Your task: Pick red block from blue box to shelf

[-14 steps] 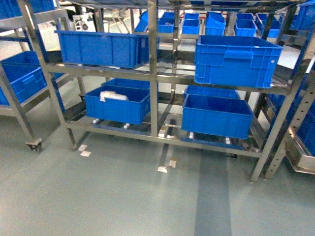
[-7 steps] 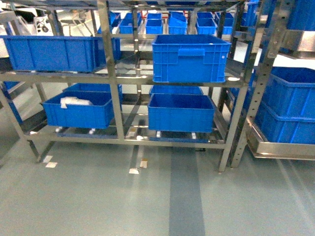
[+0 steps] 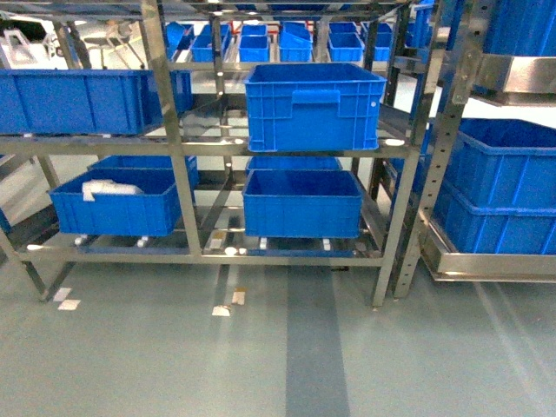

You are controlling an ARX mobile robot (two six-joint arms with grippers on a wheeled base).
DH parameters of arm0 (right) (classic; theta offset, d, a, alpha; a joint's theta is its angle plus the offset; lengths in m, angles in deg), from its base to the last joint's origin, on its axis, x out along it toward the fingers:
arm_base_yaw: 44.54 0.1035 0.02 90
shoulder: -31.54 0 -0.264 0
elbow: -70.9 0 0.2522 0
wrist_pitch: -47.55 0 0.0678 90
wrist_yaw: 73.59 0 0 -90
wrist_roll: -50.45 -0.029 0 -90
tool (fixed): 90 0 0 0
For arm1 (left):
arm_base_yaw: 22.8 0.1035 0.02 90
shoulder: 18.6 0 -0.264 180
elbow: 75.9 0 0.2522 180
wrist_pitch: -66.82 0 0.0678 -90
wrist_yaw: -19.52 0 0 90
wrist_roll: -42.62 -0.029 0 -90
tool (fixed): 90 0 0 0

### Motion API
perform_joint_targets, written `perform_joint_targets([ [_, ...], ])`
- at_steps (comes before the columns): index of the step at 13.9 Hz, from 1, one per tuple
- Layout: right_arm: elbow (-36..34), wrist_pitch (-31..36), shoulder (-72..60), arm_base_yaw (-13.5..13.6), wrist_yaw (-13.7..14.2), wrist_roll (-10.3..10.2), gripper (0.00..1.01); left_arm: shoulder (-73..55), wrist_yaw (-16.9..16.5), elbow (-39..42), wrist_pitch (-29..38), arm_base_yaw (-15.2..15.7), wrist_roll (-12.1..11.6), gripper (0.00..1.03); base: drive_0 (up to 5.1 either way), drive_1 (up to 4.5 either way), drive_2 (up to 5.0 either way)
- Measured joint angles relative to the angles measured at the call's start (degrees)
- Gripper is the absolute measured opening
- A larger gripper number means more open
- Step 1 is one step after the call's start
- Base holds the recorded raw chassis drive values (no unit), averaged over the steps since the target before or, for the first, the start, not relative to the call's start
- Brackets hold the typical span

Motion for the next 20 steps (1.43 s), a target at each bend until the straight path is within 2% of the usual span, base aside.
perform_joint_targets([
  [7, 0.0, -0.1, 0.0, 0.0, 0.0, 0.0, 0.28, 0.0, 0.0, 0.0, -0.1, 0.0, 0.0, 0.98, -2.2, 4.92, -2.5],
  [20, 0.0, -0.1, 0.0, 0.0, -0.1, 0.0, 0.28, 0.0, 0.0, 0.0, 0.0, 0.0, 0.0, 0.98, 0.0, 3.74, -3.8],
])
